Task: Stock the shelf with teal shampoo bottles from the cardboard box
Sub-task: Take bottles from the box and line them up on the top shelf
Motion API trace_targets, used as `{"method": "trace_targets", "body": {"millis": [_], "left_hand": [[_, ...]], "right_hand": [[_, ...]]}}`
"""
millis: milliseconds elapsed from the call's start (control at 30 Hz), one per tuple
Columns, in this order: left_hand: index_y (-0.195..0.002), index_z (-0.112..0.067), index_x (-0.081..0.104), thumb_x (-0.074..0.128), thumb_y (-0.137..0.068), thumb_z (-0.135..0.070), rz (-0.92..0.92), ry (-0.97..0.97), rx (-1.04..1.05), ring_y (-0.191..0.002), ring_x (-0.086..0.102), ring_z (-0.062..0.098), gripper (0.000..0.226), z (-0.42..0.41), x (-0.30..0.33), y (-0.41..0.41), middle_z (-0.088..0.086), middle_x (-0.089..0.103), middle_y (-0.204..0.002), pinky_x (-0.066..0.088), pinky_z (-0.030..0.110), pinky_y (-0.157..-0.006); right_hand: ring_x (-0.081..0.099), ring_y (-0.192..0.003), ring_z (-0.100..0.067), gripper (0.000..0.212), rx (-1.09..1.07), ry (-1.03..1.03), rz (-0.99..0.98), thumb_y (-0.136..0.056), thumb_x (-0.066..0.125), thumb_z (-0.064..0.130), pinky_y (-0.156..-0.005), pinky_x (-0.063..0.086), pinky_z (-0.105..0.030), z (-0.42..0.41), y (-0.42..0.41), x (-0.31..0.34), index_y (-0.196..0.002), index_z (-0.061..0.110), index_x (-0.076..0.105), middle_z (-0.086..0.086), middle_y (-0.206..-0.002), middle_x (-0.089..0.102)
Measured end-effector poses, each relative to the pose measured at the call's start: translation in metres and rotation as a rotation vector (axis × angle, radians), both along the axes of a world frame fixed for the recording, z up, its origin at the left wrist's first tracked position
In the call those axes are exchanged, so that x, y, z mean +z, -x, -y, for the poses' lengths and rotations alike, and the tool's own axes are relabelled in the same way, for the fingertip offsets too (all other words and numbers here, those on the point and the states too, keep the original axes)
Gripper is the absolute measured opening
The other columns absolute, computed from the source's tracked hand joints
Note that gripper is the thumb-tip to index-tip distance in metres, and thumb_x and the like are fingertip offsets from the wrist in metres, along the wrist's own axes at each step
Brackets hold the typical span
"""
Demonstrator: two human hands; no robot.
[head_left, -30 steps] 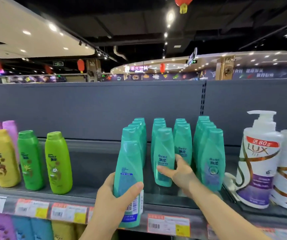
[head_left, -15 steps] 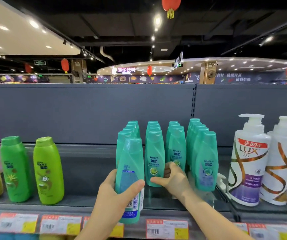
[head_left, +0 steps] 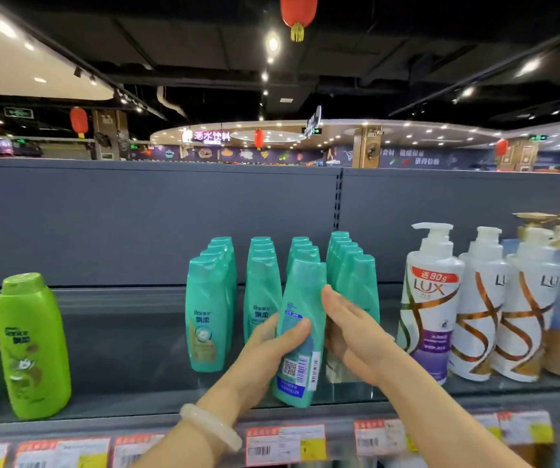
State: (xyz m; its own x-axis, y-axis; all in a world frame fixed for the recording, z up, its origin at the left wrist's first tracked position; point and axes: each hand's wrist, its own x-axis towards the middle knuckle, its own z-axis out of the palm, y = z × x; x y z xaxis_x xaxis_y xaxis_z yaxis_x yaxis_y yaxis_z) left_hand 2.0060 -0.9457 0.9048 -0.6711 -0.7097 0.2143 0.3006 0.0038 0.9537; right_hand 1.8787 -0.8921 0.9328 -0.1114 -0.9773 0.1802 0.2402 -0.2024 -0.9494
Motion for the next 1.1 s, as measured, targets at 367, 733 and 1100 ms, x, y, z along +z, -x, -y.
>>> {"method": "trace_targets", "body": {"millis": [367,733,1100], "left_hand": [[-0.11,-0.023,0.049,0.075,-0.077,-0.023,0.295,0.237,0.146,-0.096,0.067,0.011,0.042,0.01,-0.028,0.024,0.003,0.068,-0.107,0.053,0.023,-0.083],[-0.113,-0.017,0.043,0.078,-0.059,-0.041,0.475,0.58,0.618,-0.101,0.05,0.015,0.068,-0.016,-0.028,0.042,-0.001,0.044,-0.108,0.046,0.027,-0.088],[-0.101,-0.02,0.059,0.065,-0.085,-0.008,0.495,0.51,0.23,-0.084,0.066,0.005,0.021,0.013,-0.021,0.004,-0.004,0.068,-0.095,0.053,0.019,-0.083]], "right_hand": [[0.059,-0.11,-0.006,0.026,-0.22,-0.072,-0.423,-0.096,0.047,0.027,-0.099,0.049,-0.032,-0.011,0.024,-0.016,-0.121,0.031,0.051,0.01,-0.116,0.064],[0.063,-0.09,-0.01,0.031,-0.426,-0.021,-0.568,-0.079,0.072,0.025,-0.073,0.055,-0.023,-0.019,0.016,-0.018,-0.102,0.028,0.052,0.004,-0.095,0.065],[0.056,-0.082,0.003,0.054,-0.343,-0.13,-0.715,-0.08,0.071,0.005,-0.068,0.046,-0.005,-0.021,0.02,-0.05,-0.117,0.03,0.041,0.015,-0.092,0.055]]}}
